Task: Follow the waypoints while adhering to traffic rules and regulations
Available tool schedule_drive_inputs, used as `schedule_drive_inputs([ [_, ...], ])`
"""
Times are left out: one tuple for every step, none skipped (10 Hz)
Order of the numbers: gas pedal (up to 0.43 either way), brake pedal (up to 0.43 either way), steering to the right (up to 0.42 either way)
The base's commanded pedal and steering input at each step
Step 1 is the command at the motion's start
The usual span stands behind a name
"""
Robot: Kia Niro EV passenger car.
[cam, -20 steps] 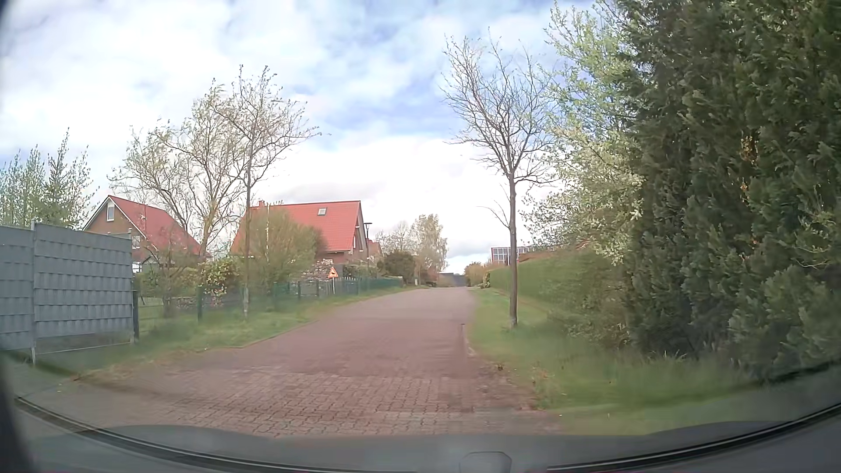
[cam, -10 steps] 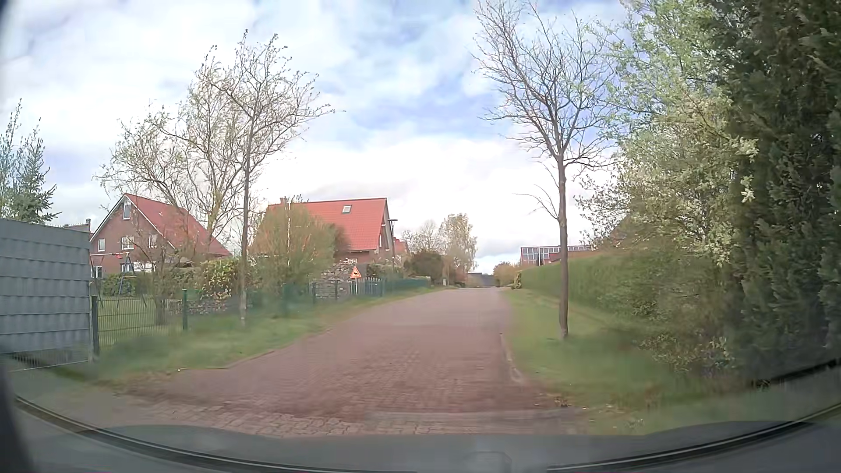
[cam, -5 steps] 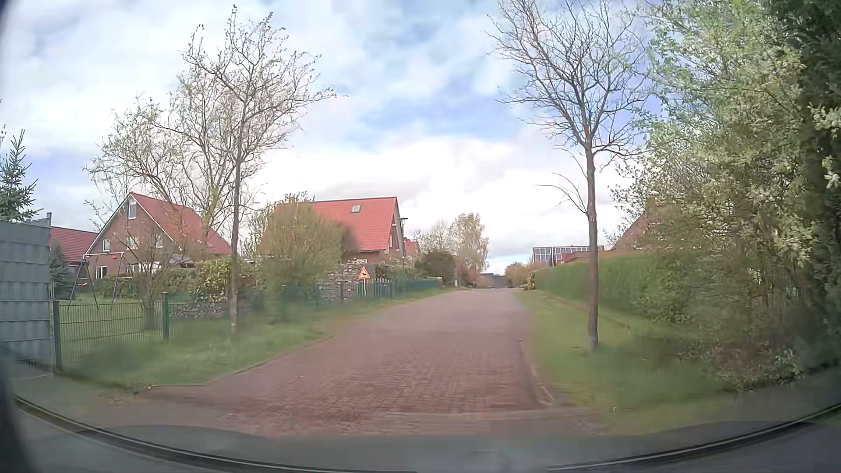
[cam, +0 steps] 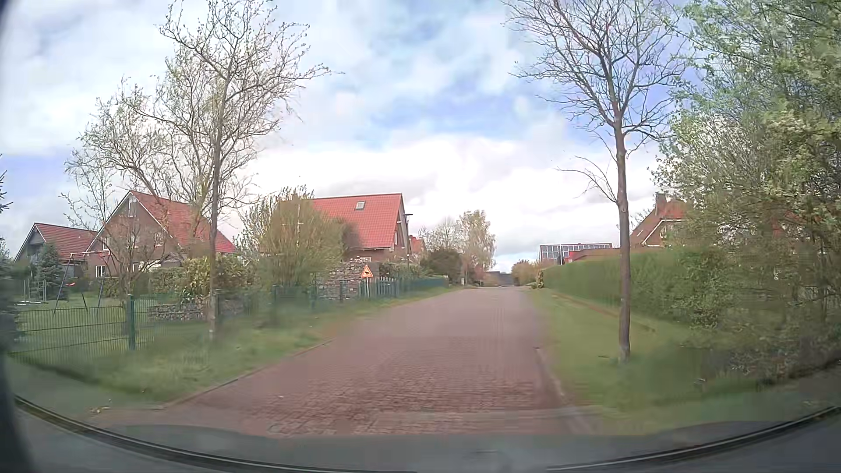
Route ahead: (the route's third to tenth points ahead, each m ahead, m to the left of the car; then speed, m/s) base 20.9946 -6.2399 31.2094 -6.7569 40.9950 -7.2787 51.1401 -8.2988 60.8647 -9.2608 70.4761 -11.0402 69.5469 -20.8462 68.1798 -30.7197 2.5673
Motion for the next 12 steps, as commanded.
schedule_drive_inputs([
  [0.138,0.000,-0.010],
  [0.138,0.000,-0.007],
  [0.138,0.006,-0.006],
  [0.138,0.000,-0.006],
  [0.138,0.006,-0.005],
  [0.138,0.000,-0.001],
  [0.150,0.000,0.005],
  [0.150,0.000,0.012],
  [0.150,0.000,0.018],
  [0.150,0.000,0.018],
  [0.157,0.000,0.020],
  [0.157,0.000,0.024],
])
